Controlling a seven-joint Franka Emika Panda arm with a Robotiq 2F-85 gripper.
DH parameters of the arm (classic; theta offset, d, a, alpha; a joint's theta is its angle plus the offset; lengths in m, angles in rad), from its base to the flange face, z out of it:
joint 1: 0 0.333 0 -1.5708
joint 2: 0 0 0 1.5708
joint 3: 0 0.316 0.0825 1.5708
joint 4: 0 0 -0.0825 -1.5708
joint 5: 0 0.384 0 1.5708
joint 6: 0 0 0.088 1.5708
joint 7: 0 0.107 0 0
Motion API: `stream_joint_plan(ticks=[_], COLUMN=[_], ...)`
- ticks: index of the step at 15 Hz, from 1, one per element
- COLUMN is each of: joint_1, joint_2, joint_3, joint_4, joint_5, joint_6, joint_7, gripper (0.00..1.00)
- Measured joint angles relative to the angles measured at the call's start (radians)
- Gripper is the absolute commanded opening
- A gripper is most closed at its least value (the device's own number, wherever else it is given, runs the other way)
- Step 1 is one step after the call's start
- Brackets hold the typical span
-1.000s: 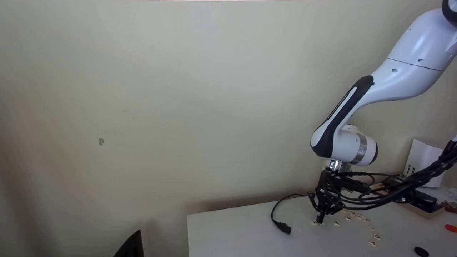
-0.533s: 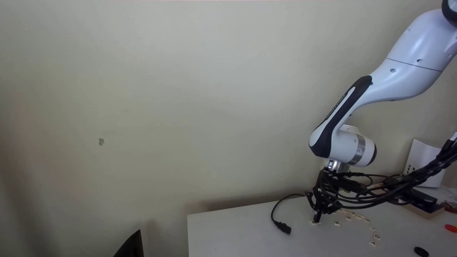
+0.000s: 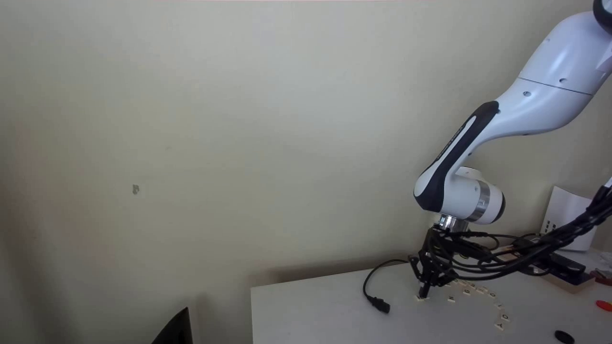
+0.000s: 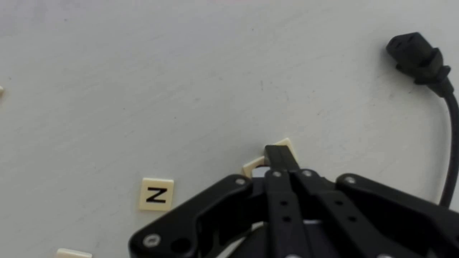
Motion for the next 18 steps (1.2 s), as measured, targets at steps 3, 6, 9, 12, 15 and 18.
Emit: stream_joint_plan(ticks=[3,6,9,12,15,18], joint_1=[-0.005,-0.007,-0.011,-0.037,-0.076,-0.106], joint_2=[-0.005,-0.016,-0.026,-0.032,-0.034,-0.041], joint_3=[0.003,0.003,0.007,0.038,0.081,0.106], joint_4=[-0.012,-0.04,-0.066,-0.091,-0.112,-0.131], joint_5=[0.0,0.0,0.007,0.031,0.039,0.039], joint_6=[0.003,0.028,0.073,0.146,0.201,0.218], joint_7=[0.0,-0.001,-0.002,-0.019,-0.037,-0.041], gripper=[0.0,0.0,0.0,0.0,0.0,0.0])
